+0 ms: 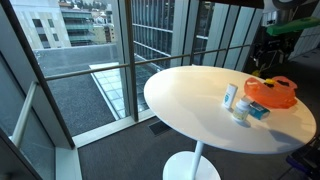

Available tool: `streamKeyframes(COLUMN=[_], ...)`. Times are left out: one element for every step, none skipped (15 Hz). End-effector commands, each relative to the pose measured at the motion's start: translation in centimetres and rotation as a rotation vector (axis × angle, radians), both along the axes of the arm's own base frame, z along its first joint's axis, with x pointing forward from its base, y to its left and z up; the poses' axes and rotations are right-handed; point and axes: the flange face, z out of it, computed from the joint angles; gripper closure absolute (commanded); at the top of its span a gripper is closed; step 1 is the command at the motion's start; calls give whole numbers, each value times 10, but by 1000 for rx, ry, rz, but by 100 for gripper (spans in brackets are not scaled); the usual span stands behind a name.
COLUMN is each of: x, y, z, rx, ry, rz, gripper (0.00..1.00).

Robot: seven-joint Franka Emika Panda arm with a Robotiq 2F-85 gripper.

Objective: Take the bottle out of the carrier bag

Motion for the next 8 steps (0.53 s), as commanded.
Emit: streamKeyframes(x=[18,21,24,27,30,33,35,38], y=[-26,-34,-42,-51,-59,-68,-76,-83], z=[-15,-20,-25,-31,-37,-42,-47,-52], rx=[-6,-9,-12,-7,-4,5,10,16], ry=[-31,-38,-50,-58,-69,-79,-92,-106], rz=[-90,-113,-139,-165,-194,-221,-251,-276], gripper=[0,0,0,0,0,0,0,0])
